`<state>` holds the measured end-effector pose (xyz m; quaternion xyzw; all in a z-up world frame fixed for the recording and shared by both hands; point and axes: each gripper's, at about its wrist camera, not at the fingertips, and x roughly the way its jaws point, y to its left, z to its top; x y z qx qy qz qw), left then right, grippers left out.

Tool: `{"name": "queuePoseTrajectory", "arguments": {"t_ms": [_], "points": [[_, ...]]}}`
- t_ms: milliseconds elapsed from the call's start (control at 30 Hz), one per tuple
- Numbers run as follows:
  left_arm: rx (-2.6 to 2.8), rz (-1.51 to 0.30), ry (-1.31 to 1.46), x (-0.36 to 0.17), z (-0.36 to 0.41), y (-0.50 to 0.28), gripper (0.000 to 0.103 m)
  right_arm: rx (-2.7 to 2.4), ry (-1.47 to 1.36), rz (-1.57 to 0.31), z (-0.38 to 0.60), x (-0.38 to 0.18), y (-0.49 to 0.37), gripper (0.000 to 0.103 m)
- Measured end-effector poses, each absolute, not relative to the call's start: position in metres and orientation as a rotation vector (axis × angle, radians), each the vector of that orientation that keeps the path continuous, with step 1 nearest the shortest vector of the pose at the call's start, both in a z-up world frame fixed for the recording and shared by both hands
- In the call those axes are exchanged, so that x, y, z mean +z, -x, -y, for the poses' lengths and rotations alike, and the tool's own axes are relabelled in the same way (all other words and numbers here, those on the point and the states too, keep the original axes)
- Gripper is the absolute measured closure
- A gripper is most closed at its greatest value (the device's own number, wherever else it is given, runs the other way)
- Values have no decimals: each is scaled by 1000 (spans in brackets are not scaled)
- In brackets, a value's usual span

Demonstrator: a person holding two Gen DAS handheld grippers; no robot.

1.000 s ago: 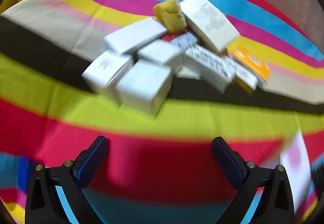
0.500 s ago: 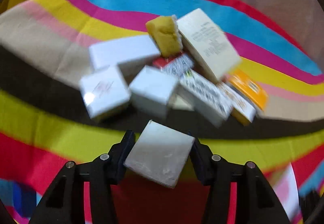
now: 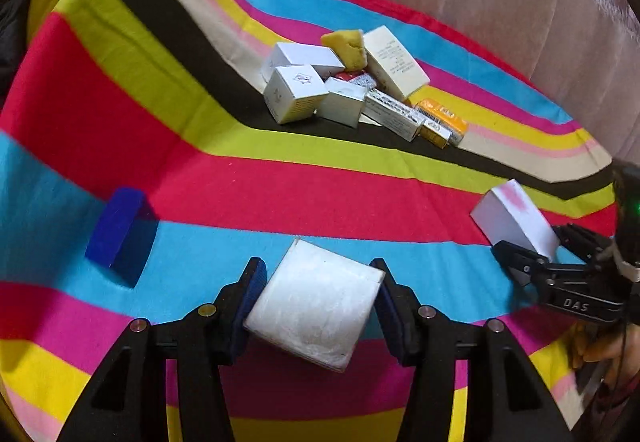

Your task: Organize objects

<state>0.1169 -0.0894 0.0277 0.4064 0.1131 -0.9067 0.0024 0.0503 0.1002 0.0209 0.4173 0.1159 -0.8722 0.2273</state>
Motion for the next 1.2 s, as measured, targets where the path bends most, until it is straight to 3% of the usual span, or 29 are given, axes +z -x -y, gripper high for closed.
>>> {"name": "queuePoseTrajectory", "arguments": {"t_ms": [533, 1200], "points": [[-2791, -218, -1290, 26, 74, -113, 49, -2428, -1167, -302, -102, 24, -54, 33], [-2755, -104, -1303, 25, 65, -111, 49, -2426, -1177, -255, -120, 46, -136, 33]]}}
